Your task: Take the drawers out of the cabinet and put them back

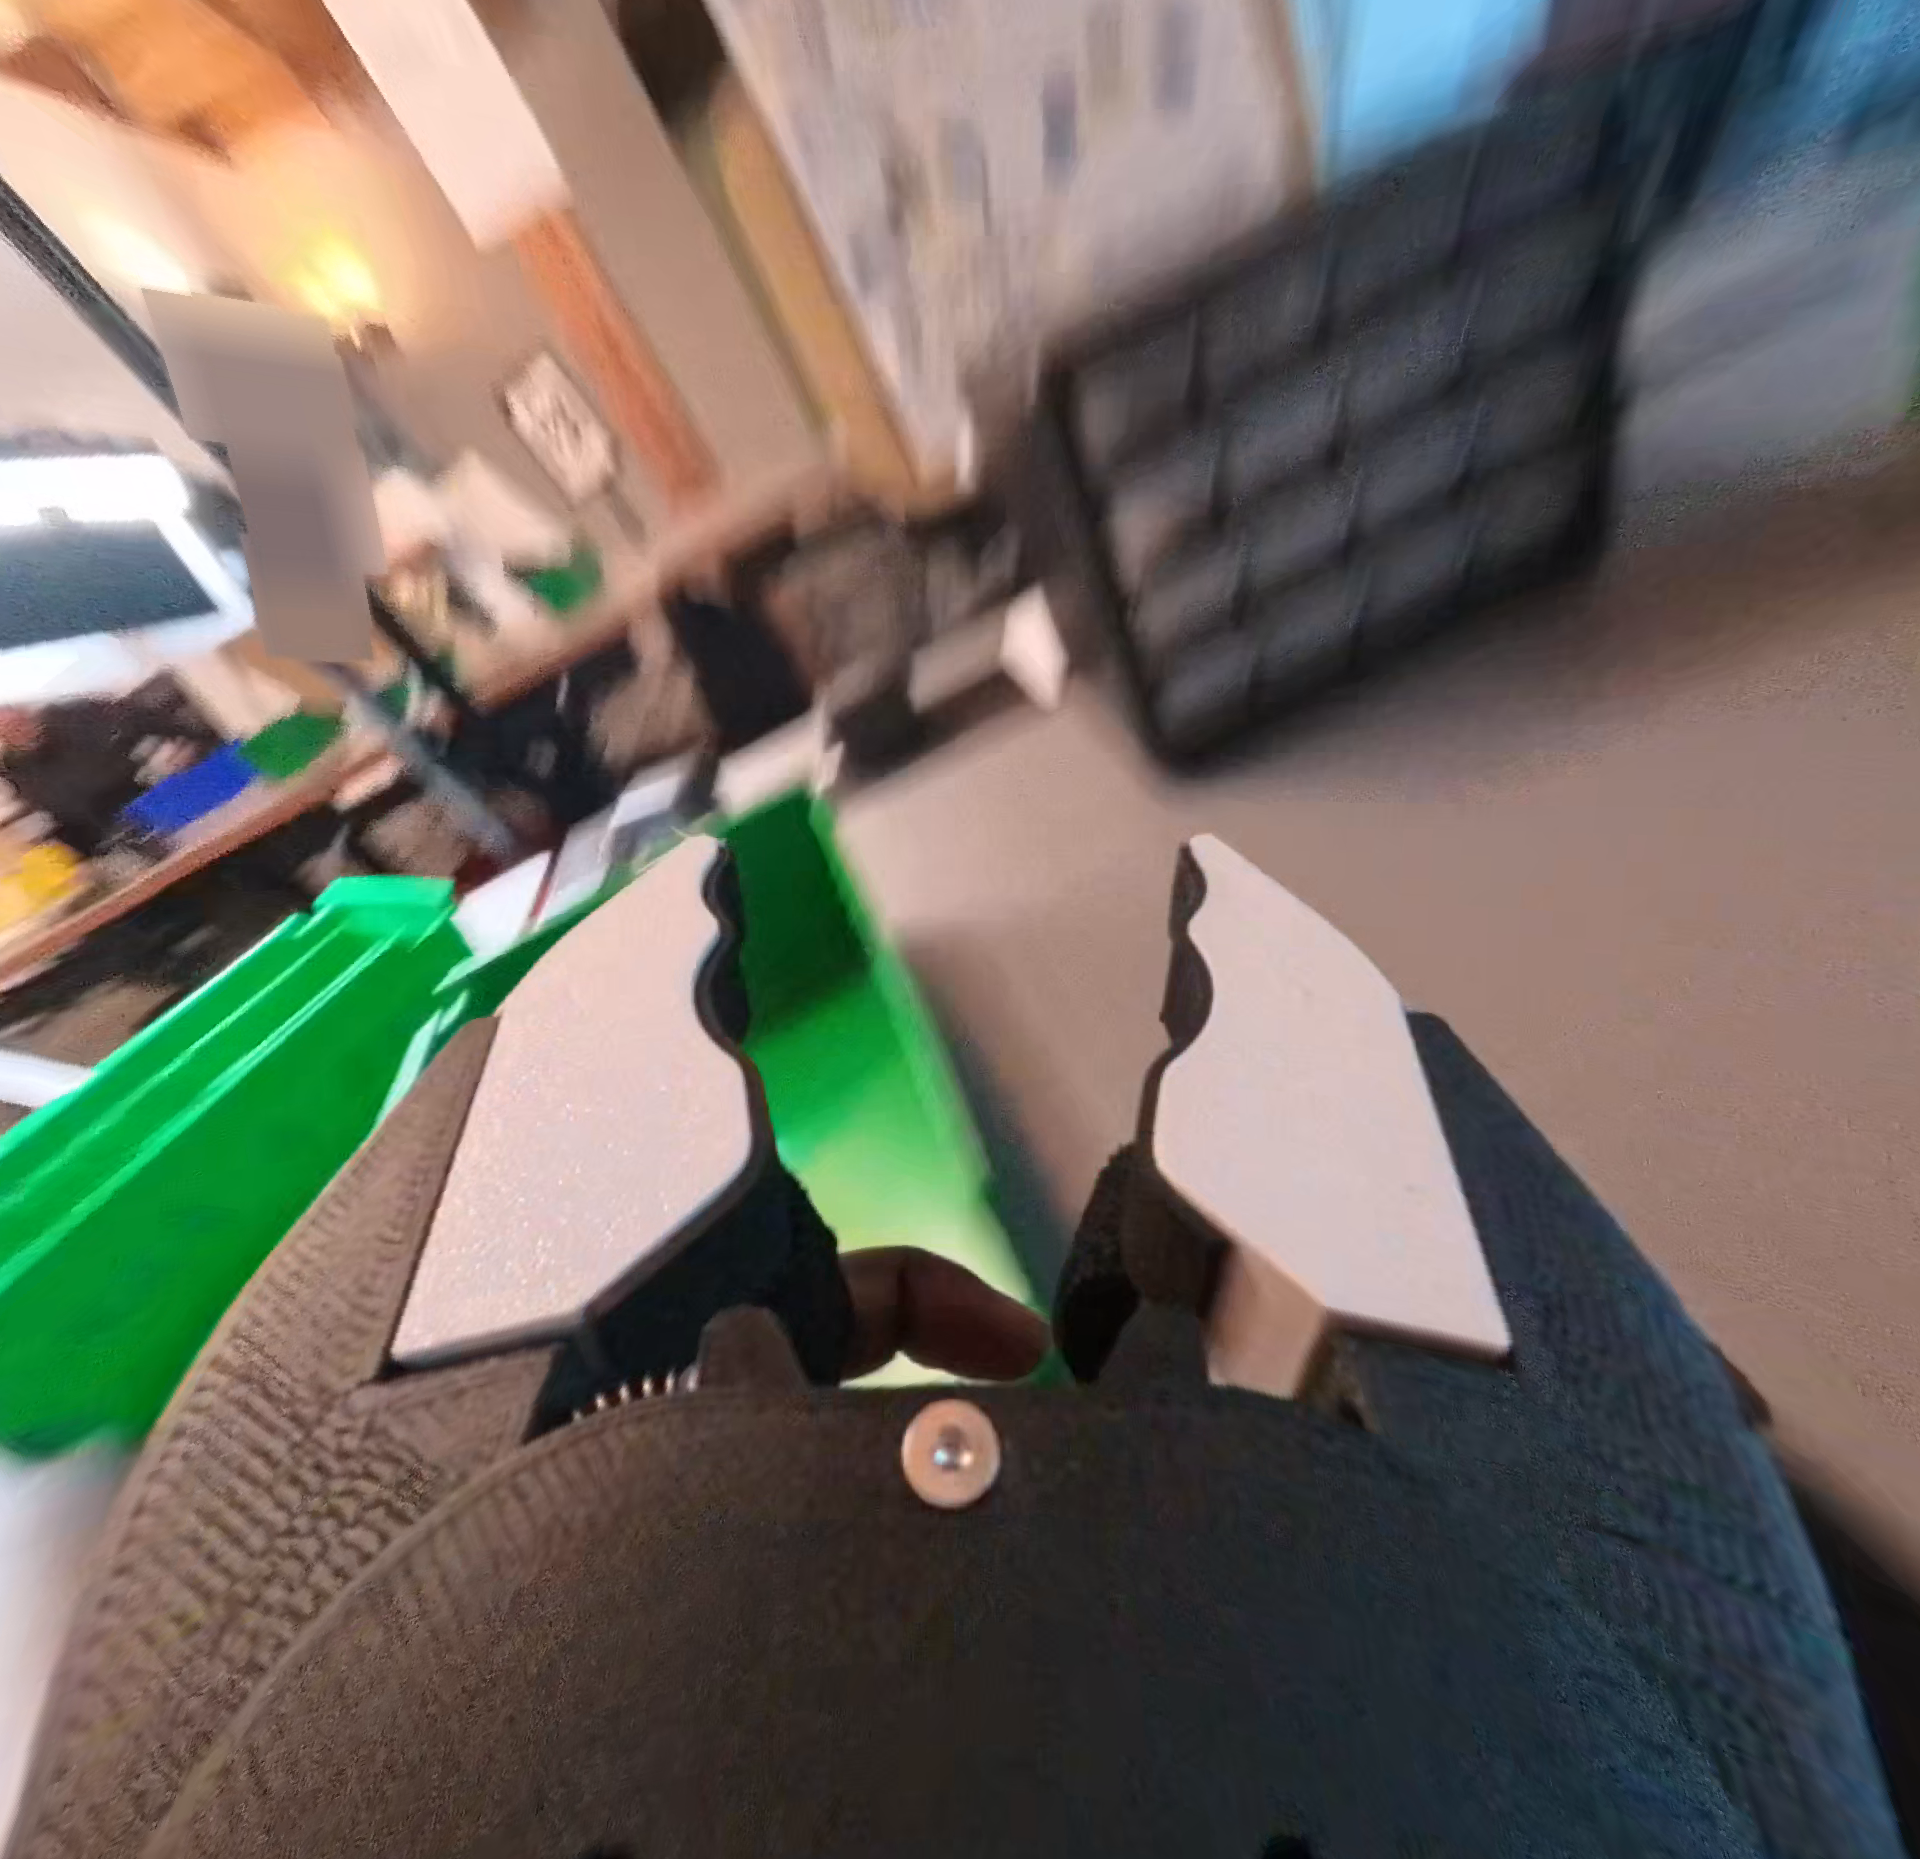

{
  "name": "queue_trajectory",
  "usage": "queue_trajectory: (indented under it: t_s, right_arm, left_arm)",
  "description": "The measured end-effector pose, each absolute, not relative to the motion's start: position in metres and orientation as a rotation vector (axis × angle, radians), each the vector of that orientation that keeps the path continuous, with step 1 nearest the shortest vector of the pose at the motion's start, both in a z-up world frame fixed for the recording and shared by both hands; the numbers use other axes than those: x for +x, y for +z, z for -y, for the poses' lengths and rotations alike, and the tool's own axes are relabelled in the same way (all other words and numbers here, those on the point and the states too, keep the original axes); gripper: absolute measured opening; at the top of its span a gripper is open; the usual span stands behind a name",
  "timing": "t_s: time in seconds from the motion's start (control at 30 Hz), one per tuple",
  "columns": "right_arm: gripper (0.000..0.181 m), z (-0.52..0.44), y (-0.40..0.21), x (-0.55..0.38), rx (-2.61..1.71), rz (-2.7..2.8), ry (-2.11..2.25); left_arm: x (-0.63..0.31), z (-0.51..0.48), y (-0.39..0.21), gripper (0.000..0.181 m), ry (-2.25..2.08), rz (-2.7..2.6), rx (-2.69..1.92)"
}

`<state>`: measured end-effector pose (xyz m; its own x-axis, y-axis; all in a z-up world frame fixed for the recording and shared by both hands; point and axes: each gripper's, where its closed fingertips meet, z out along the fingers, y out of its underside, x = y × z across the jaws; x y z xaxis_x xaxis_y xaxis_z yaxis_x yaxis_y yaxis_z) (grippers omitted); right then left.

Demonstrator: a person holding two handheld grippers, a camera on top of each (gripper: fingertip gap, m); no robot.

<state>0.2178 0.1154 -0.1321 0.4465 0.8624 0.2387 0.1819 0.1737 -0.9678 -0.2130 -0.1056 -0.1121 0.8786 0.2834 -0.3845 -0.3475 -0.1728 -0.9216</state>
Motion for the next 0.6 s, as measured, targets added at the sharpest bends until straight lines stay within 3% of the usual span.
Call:
queue_trajectory:
  t_s: [0.13, 0.27, 0.37, 0.6]
  right_arm:
    - [0.104, -0.078, -0.088, 0.173, -0.955, 0.844, 0.845]
    - [0.108, -0.062, -0.123, 0.116, -0.956, 0.931, 0.901]
    - [0.111, -0.054, -0.144, 0.086, -1.03, 1.021, 0.951]
    - [0.094, -0.066, -0.169, 0.033, -1.152, 1.228, 1.011]
  left_arm:
    - [-0.146, 0.087, -0.074, 0.078, 0.269, -0.015, -1.206]
    - [-0.122, 0.036, -0.135, 0.079, 0.277, -0.138, -1.427]
    - [-0.119, 0.02, -0.143, 0.079, 0.3, -0.187, -1.468]
    - [-0.134, -0.022, -0.161, 0.079, 0.253, -0.209, -1.585]
